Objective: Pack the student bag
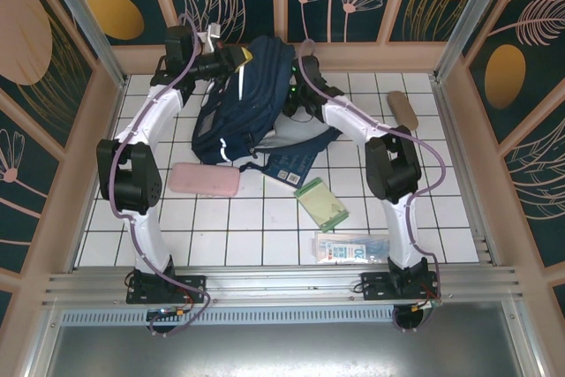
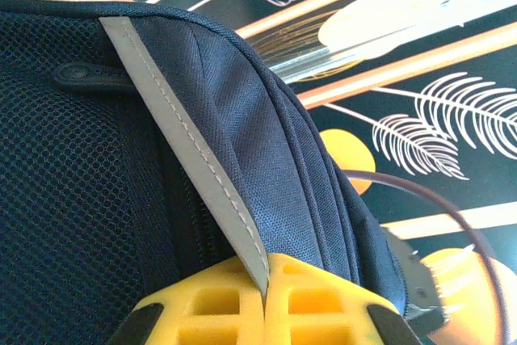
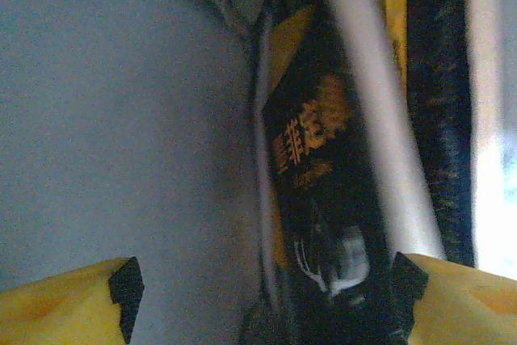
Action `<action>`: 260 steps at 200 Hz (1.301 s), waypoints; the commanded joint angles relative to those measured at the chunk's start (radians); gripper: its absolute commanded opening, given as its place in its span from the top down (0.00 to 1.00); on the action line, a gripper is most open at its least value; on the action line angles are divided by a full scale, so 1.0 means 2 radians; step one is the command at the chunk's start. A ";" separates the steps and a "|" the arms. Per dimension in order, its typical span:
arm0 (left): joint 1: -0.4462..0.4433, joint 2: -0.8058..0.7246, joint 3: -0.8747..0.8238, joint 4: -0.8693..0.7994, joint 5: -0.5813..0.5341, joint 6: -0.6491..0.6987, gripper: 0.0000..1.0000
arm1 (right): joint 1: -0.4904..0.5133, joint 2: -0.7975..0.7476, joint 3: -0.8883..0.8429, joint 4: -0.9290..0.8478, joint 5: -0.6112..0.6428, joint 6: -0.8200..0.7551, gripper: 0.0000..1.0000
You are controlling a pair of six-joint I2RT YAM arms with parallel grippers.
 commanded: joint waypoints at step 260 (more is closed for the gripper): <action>-0.143 -0.108 -0.233 -0.093 -0.215 0.221 0.41 | -0.059 -0.303 -0.522 0.114 -0.021 -0.078 0.49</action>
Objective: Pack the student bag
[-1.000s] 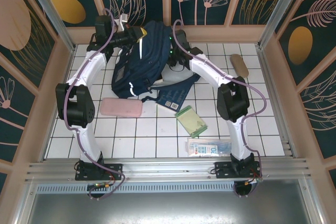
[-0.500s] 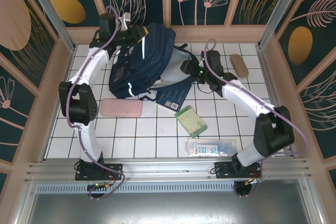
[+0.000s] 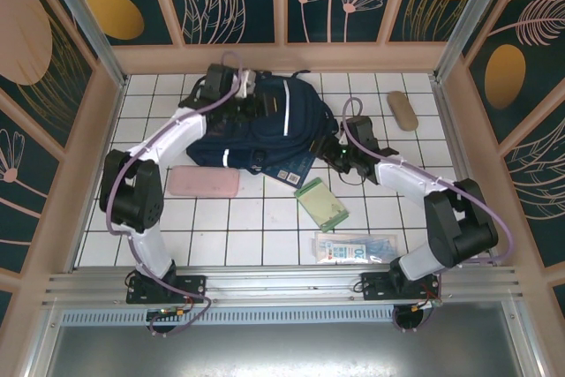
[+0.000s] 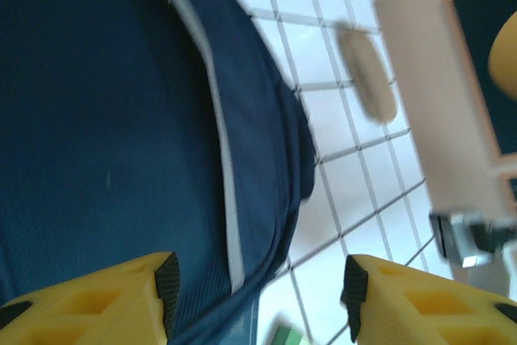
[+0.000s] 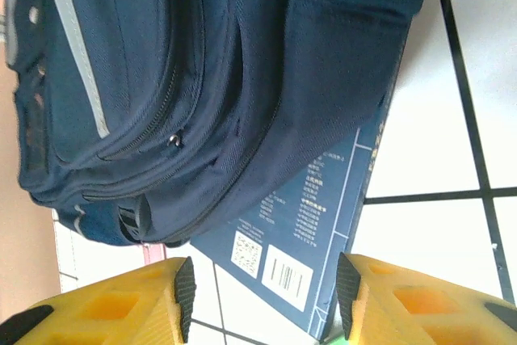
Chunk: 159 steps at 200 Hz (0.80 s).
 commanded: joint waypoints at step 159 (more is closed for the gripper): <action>-0.067 0.068 -0.201 0.114 -0.114 -0.083 0.40 | 0.004 0.179 0.044 0.105 -0.124 0.046 0.47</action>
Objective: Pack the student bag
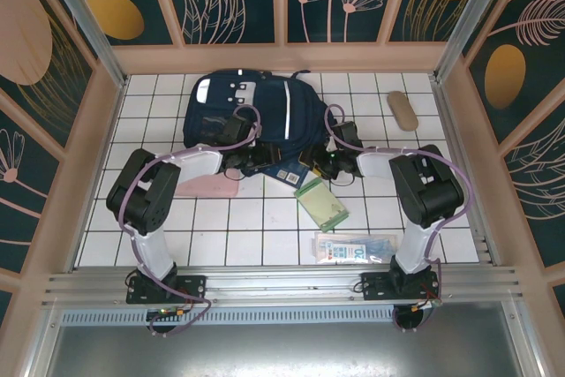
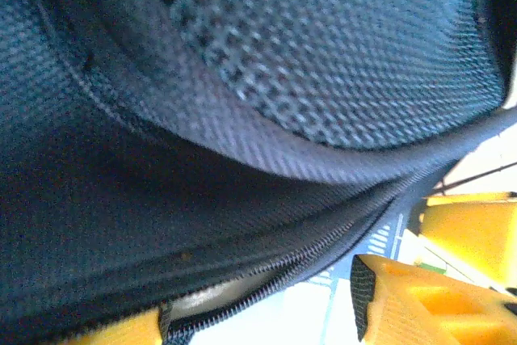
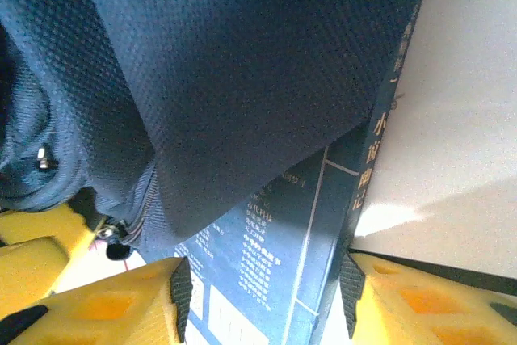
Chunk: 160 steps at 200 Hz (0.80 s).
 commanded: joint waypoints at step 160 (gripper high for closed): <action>-0.015 0.047 -0.062 0.059 0.062 -0.052 0.61 | 0.022 0.011 -0.076 0.373 -0.103 0.220 0.50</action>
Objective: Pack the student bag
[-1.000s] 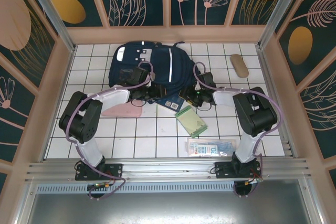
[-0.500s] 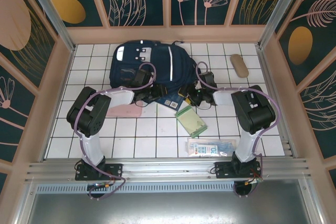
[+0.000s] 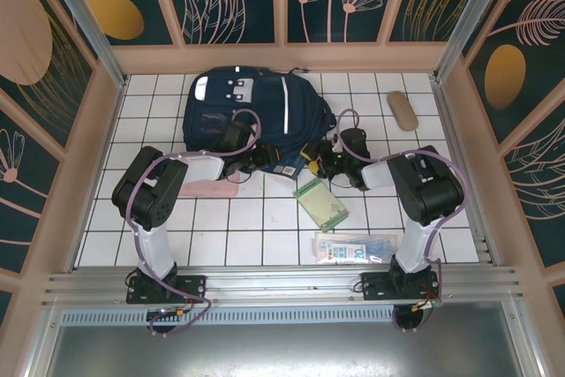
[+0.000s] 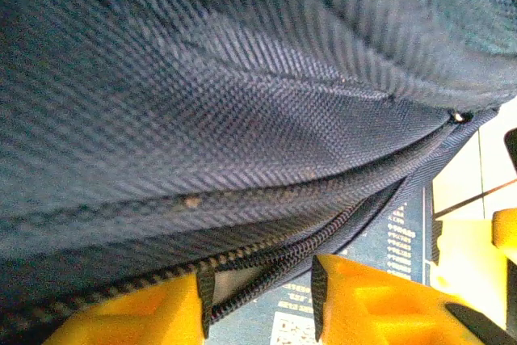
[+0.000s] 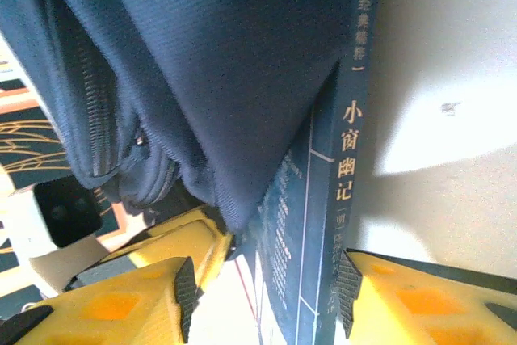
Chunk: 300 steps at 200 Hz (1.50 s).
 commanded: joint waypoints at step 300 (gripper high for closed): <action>0.061 0.003 0.078 -0.194 -0.089 0.091 0.33 | 0.018 -0.076 0.052 -0.211 0.074 -0.200 0.65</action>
